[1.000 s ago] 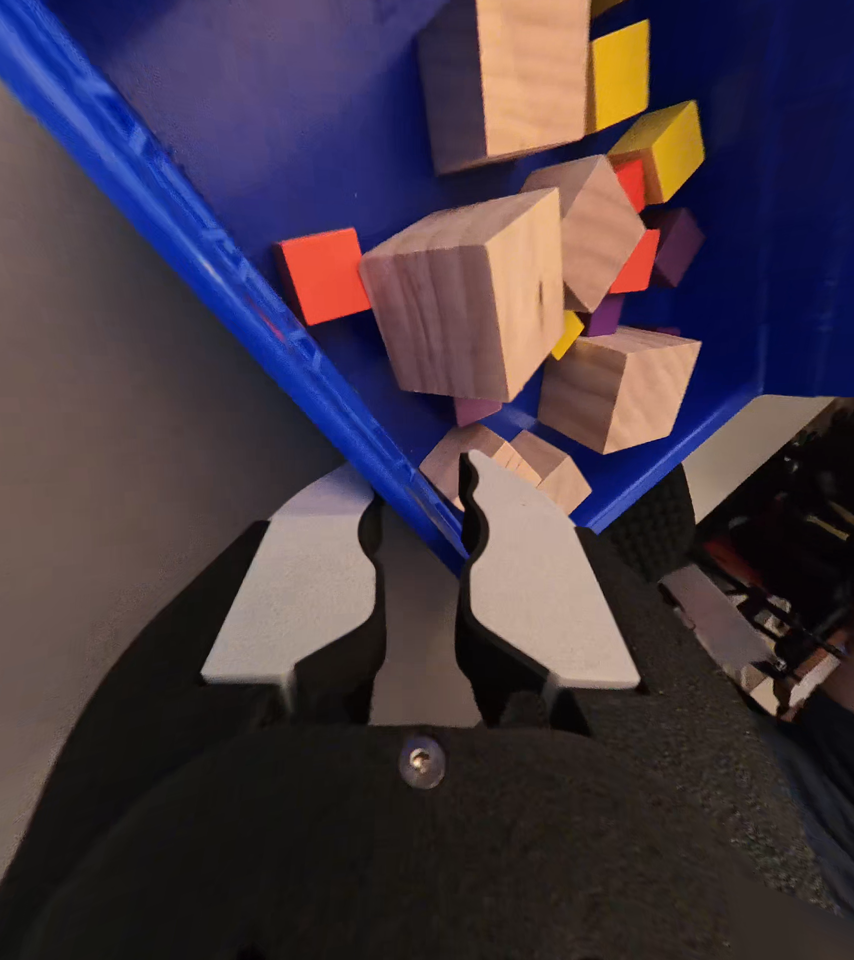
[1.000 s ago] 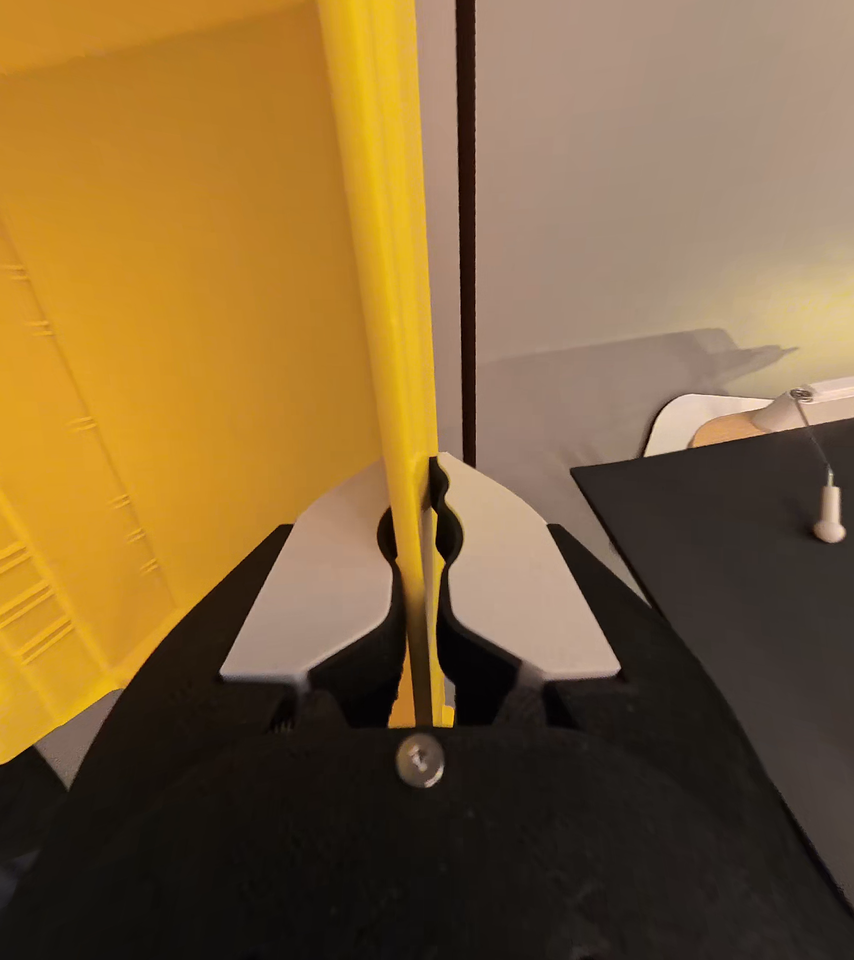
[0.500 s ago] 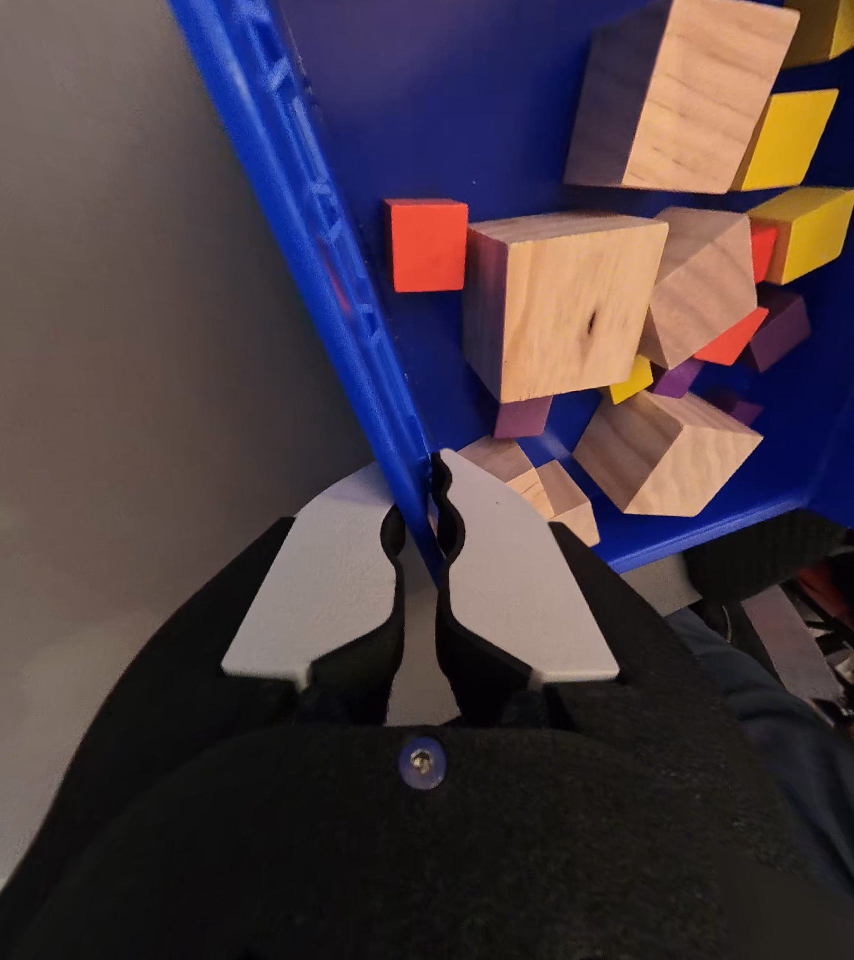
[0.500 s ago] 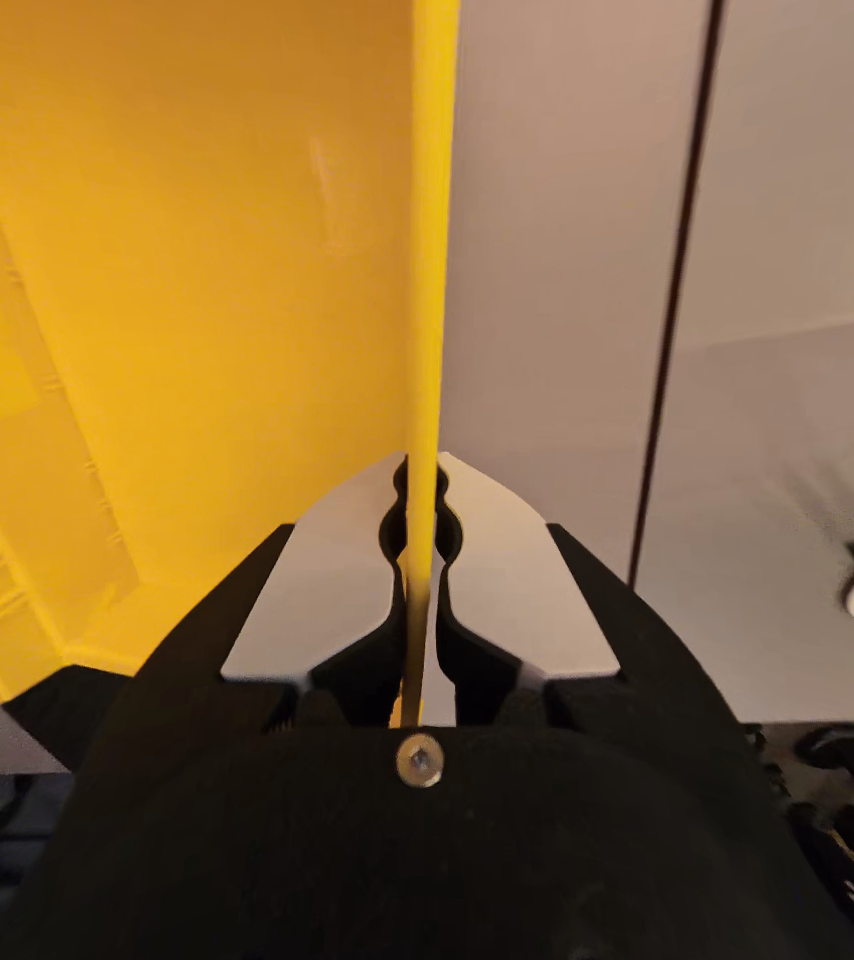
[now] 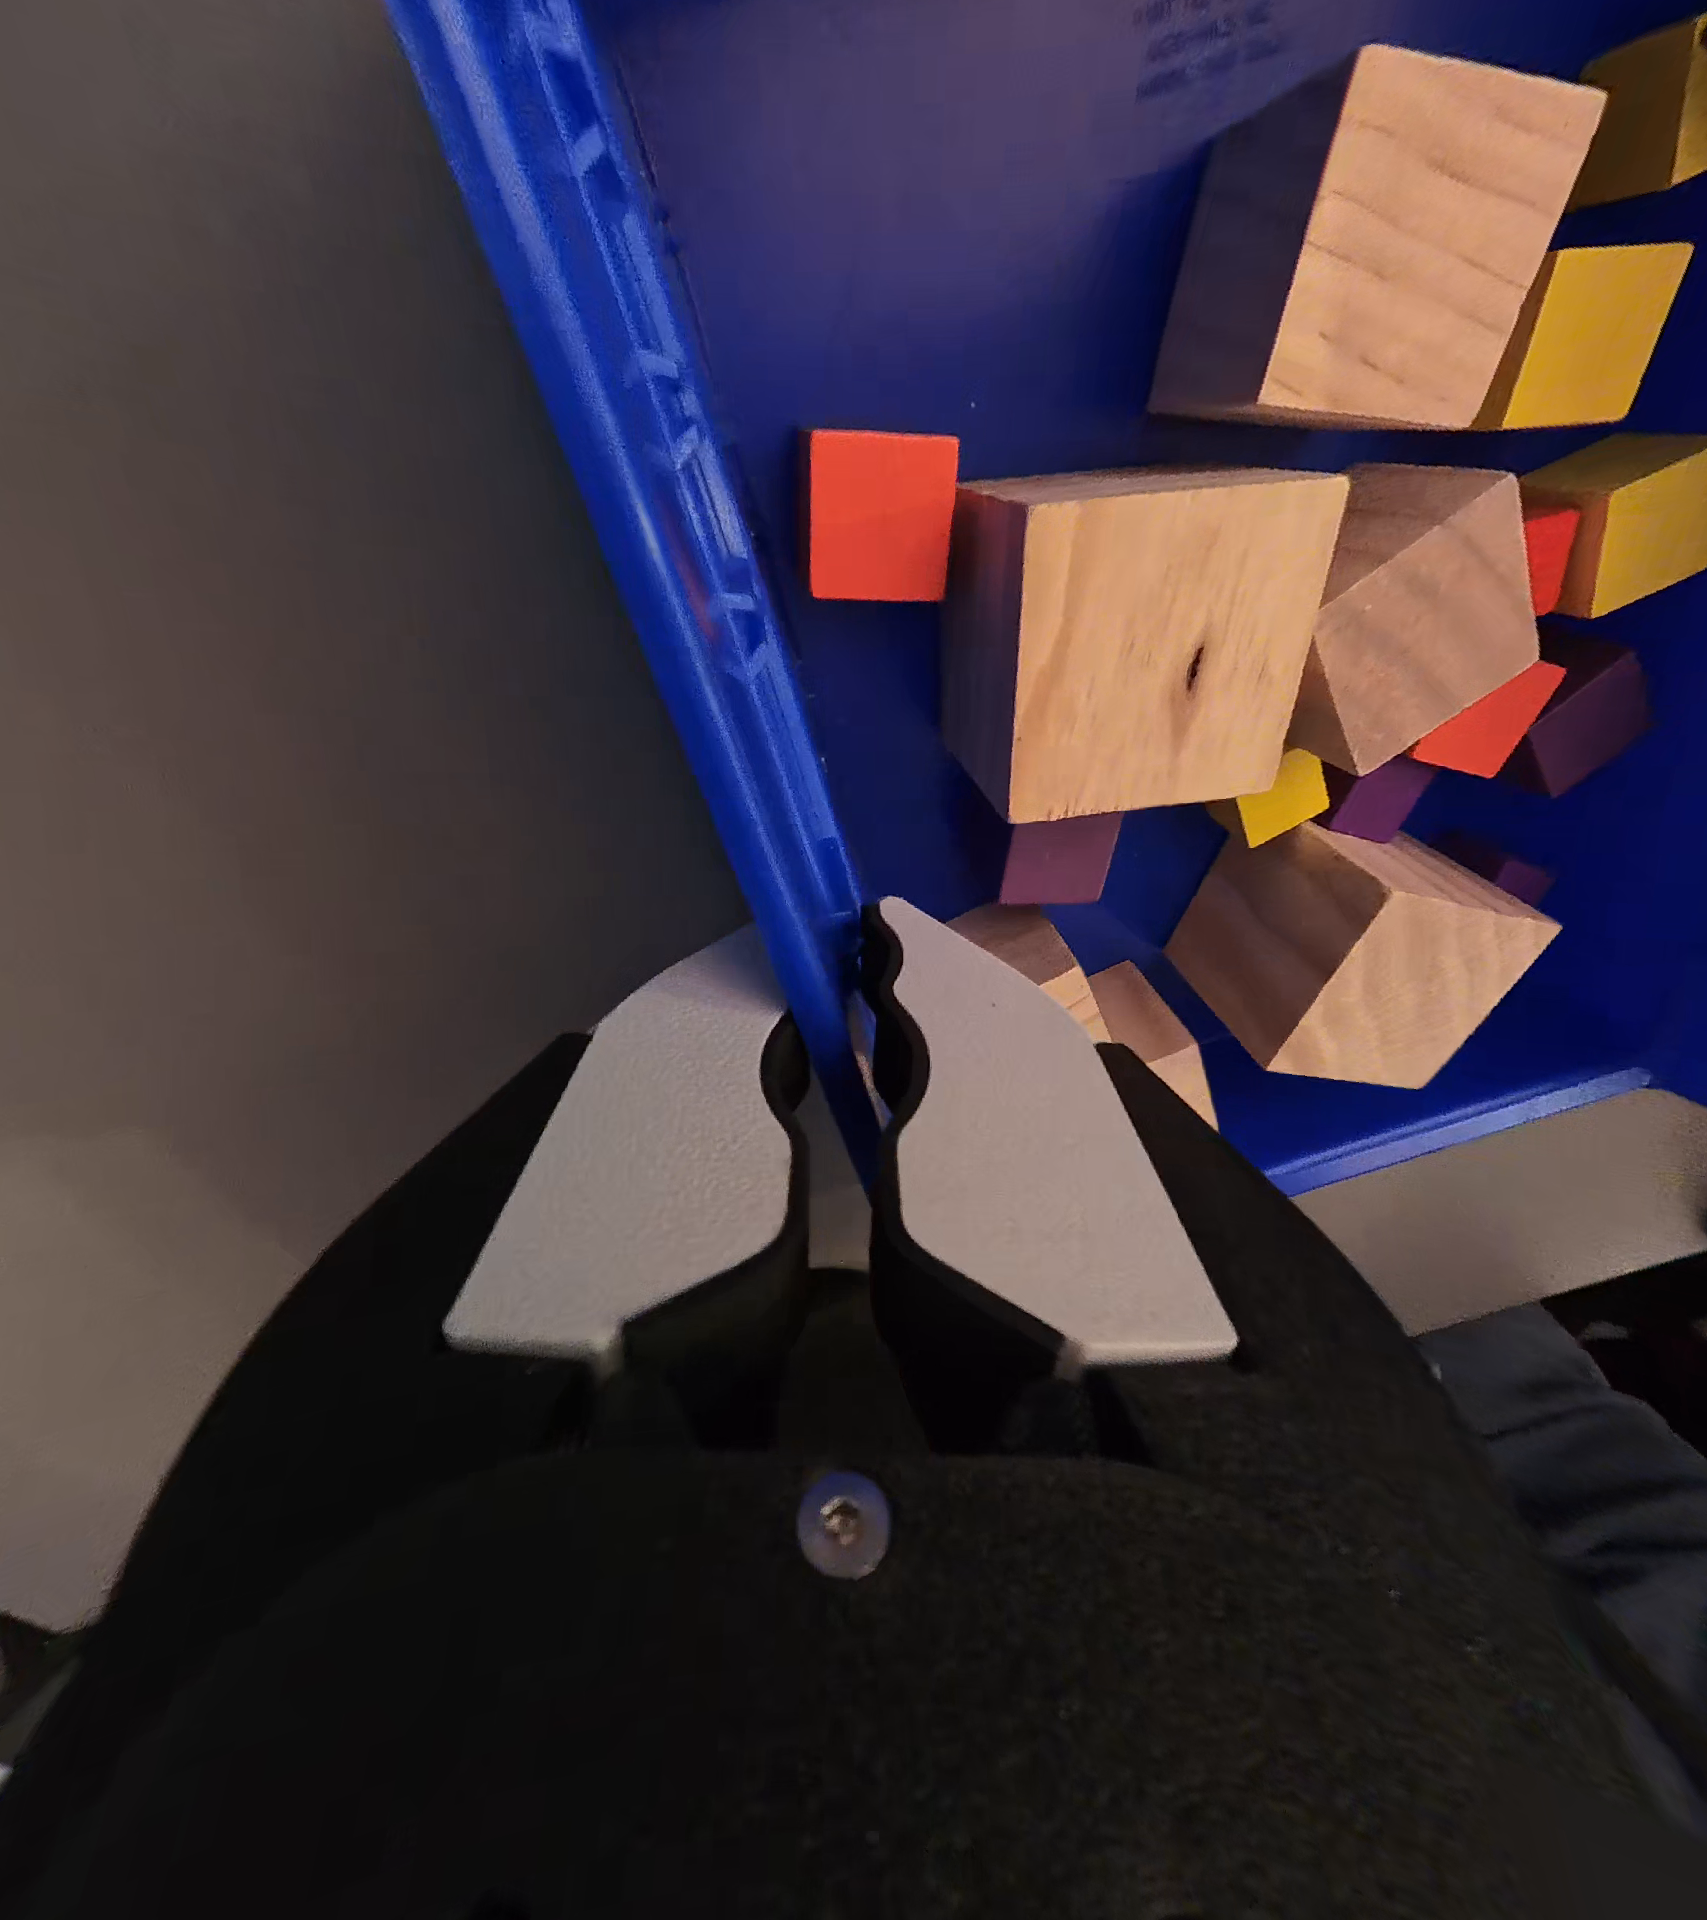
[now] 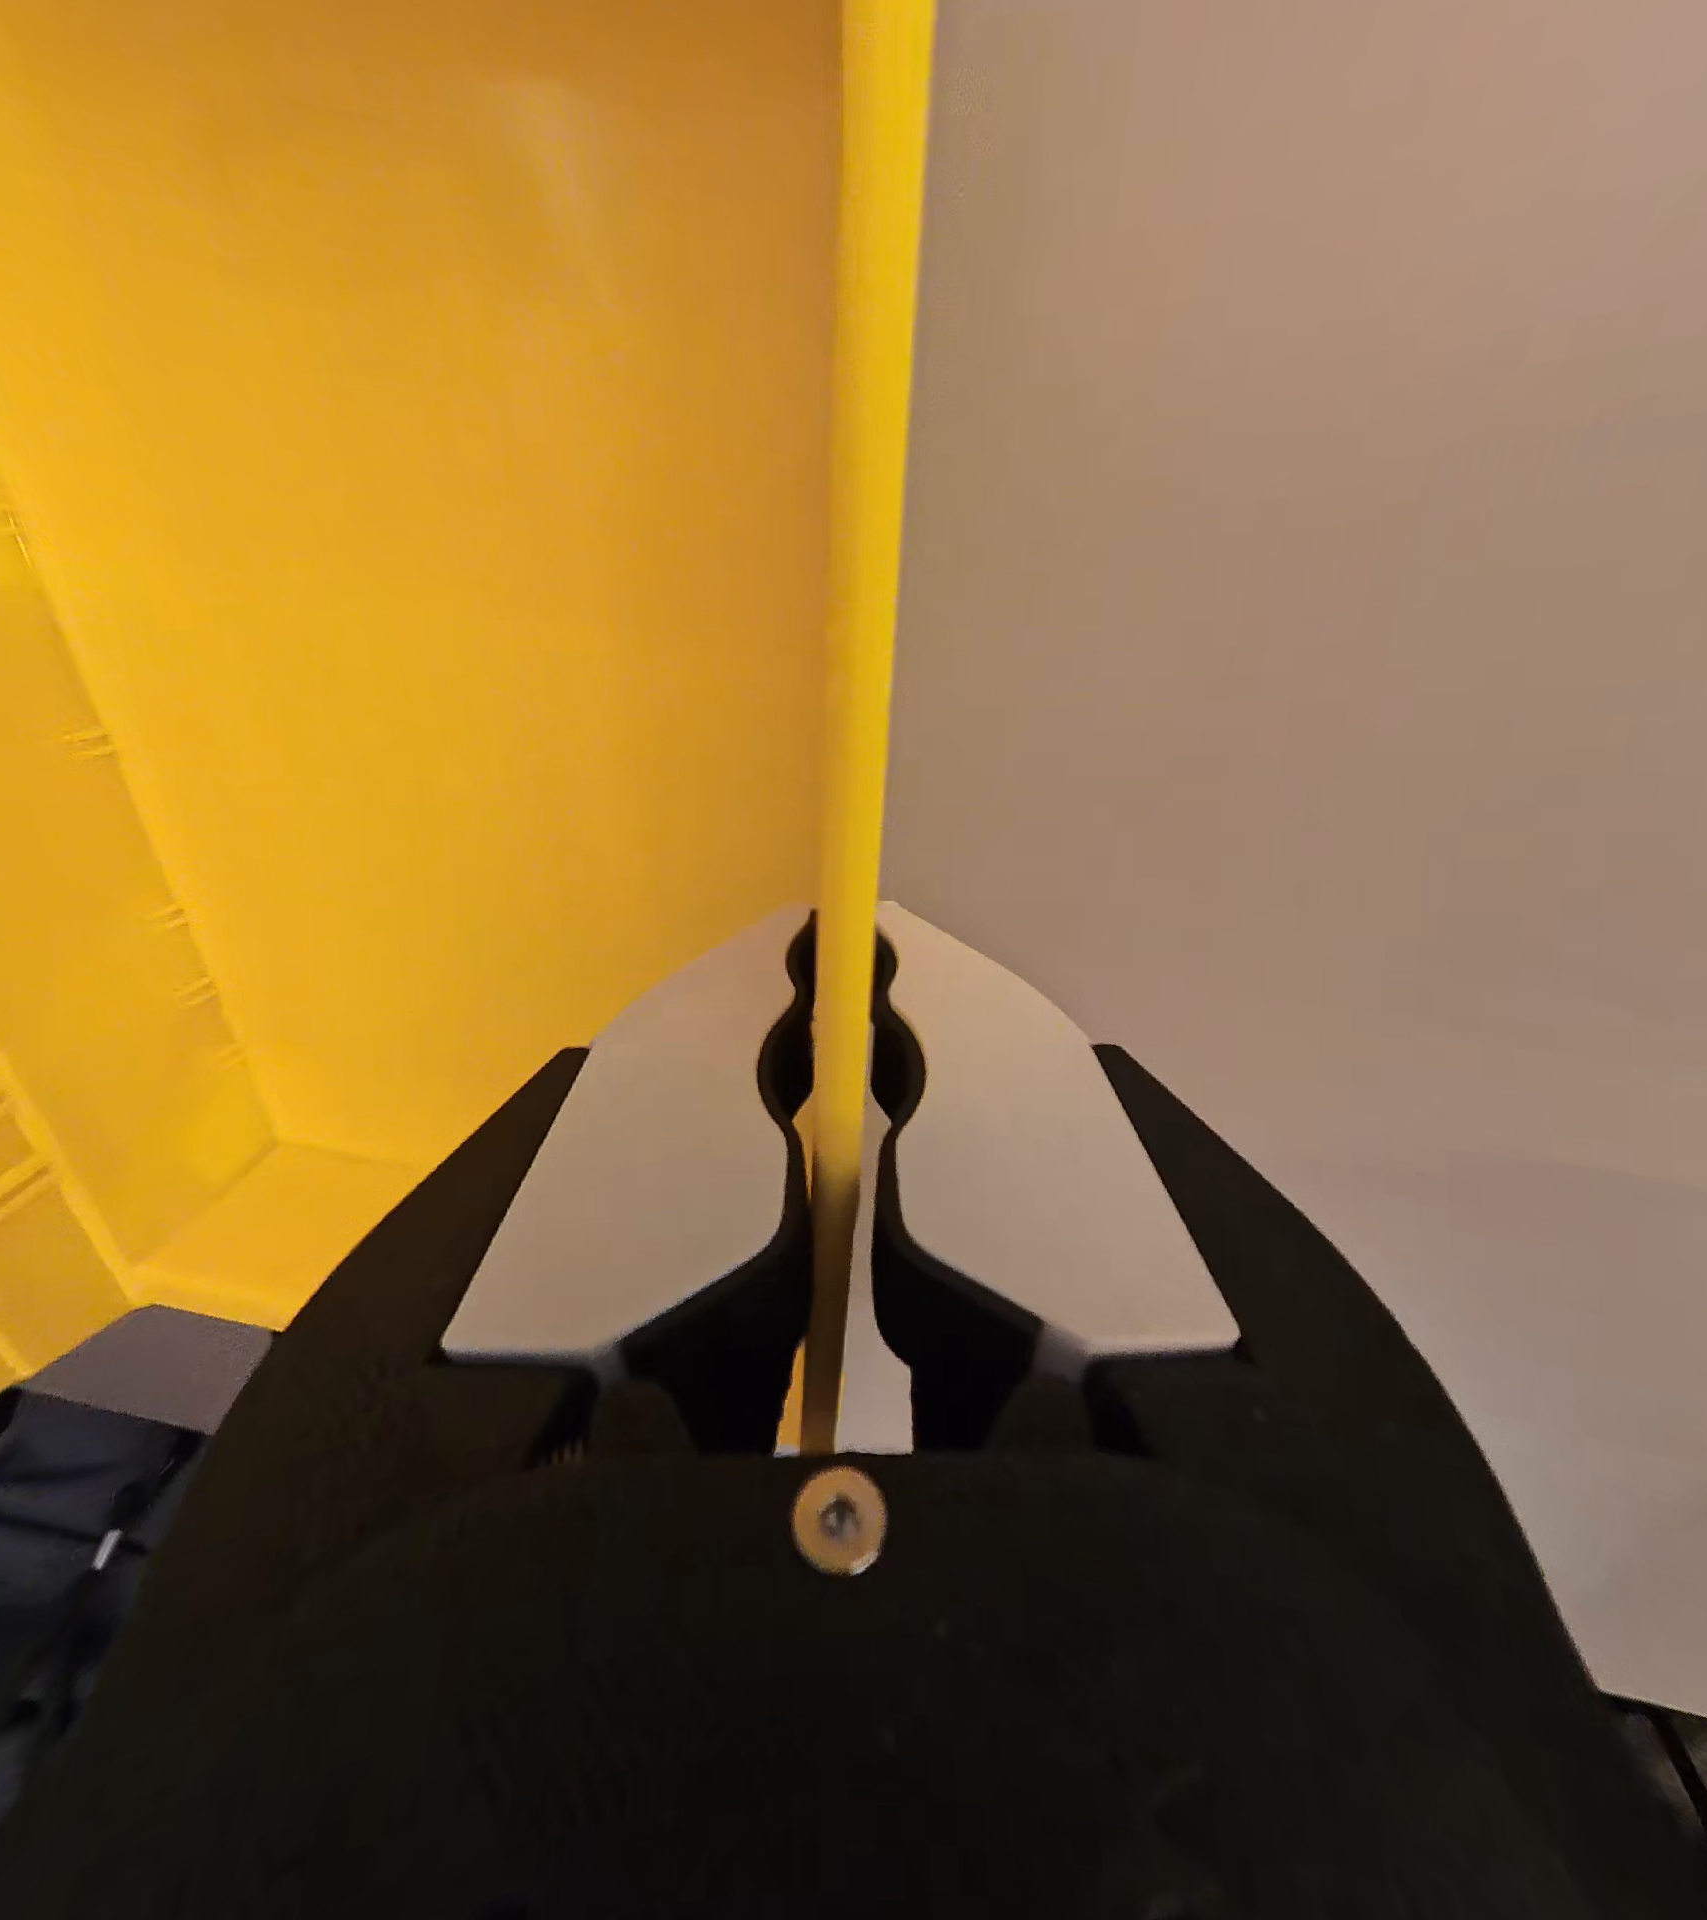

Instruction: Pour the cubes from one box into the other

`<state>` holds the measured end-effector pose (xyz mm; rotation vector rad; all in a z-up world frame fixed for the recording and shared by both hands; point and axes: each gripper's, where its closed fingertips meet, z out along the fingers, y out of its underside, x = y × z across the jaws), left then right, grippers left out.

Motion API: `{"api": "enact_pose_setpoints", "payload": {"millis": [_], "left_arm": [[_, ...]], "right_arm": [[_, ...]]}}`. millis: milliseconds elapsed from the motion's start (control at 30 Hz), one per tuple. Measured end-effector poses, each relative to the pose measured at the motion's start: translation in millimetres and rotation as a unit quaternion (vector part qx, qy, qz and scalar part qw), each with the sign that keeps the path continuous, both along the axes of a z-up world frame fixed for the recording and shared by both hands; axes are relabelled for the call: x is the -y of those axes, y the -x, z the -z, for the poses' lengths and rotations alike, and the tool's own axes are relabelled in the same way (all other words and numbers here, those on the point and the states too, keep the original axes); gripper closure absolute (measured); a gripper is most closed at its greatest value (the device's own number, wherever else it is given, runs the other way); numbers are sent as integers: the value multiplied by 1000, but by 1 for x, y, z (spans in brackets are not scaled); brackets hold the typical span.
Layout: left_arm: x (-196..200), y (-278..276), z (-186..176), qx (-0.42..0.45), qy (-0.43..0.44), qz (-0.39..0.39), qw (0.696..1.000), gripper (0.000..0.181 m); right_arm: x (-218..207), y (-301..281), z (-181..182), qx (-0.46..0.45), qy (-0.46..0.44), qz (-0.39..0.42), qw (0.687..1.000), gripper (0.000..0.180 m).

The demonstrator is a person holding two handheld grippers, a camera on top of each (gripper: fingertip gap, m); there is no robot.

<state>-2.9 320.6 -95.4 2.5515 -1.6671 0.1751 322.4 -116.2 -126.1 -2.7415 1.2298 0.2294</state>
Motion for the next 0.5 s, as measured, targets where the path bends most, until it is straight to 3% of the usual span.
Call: {"api": "enact_pose_setpoints", "payload": {"millis": [367,500], "left_arm": [[-58,58,-1,43,3,-40,998,175],[-65,63,-1,54,2,-33,998,175]], "right_arm": [[-41,39,0,-6,23,-10,1000,173],[-45,38,-8,18,11,3,1000,160]]}}
